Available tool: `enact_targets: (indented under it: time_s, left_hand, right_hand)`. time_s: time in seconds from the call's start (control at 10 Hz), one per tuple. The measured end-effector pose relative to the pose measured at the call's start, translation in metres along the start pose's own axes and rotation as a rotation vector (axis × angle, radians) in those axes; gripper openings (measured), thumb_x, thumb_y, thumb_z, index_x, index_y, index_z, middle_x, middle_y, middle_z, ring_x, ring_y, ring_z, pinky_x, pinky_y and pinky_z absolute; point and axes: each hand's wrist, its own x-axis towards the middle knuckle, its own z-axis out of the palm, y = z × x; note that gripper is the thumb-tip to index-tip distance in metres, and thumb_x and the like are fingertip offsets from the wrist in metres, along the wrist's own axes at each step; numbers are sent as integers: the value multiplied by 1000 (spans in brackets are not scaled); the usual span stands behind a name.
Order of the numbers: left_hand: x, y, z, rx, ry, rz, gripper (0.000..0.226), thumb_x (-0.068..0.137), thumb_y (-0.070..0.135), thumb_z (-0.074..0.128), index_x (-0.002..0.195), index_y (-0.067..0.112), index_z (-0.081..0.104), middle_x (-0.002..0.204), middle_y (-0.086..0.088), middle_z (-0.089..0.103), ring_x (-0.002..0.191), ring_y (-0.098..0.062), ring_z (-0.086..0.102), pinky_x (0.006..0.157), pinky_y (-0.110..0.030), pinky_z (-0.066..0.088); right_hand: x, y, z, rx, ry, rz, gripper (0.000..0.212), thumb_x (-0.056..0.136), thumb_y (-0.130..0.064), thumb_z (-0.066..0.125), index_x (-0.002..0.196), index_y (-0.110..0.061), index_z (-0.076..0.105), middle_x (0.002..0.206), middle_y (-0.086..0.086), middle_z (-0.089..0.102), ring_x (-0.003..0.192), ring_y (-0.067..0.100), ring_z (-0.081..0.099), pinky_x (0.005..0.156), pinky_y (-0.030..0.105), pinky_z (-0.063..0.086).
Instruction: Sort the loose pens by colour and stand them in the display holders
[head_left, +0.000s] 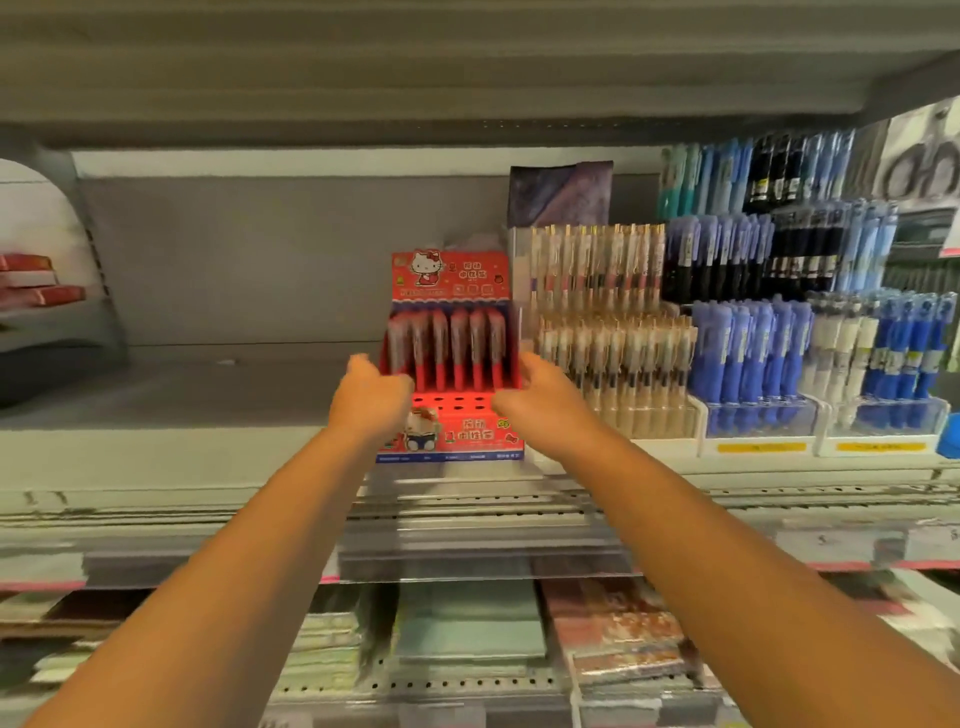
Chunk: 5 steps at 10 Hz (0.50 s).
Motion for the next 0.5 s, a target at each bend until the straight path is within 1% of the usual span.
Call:
enact_targets:
  time_s: [0.1, 0.2, 0.3, 0.4, 0.5]
  left_hand:
    - [12, -16, -2, 82, -108, 19, 16, 89, 0, 51, 93, -9, 63, 85, -21, 61, 76, -28, 49, 67, -35, 37]
    - [18, -23, -2, 67, -120, 41, 19, 88, -4, 47, 92, -10, 65, 81, -20, 62, 72, -28, 48, 62, -33, 35]
    - [19, -26, -5, 69, -152, 44, 20, 90, -5, 44, 87, -8, 64, 82, -21, 64, 73, -30, 51, 63, -34, 37]
    - [20, -25, -9, 19, -174, 49, 18, 89, -2, 46, 90, -4, 64, 87, -17, 67, 81, -29, 59, 71, -37, 44]
    - [-4, -22, -22, -44, -56, 185, 13, 93, 14, 56, 106, 16, 58, 104, -2, 68, 92, -20, 66, 81, -39, 56]
  right_hand:
    - [7, -1, 12, -110, 50, 57, 25, 79, -8, 53, 102, -17, 58, 82, 5, 65, 66, 17, 57, 60, 30, 42]
    - [8, -7, 21, -164, 60, 111, 27, 79, -11, 54, 104, -12, 45, 89, 5, 63, 71, 18, 58, 58, 32, 45]
    - [6, -11, 26, -230, 57, 117, 50, 81, -13, 56, 129, -8, 44, 99, 5, 61, 80, 22, 62, 62, 36, 48]
    - [2, -11, 22, -176, 72, 108, 41, 82, -10, 56, 123, -10, 50, 103, 9, 66, 74, 18, 59, 62, 33, 46]
    - [-20, -3, 16, -54, 126, 10, 51, 89, -6, 57, 139, -13, 50, 133, 6, 60, 113, 15, 60, 97, 35, 49]
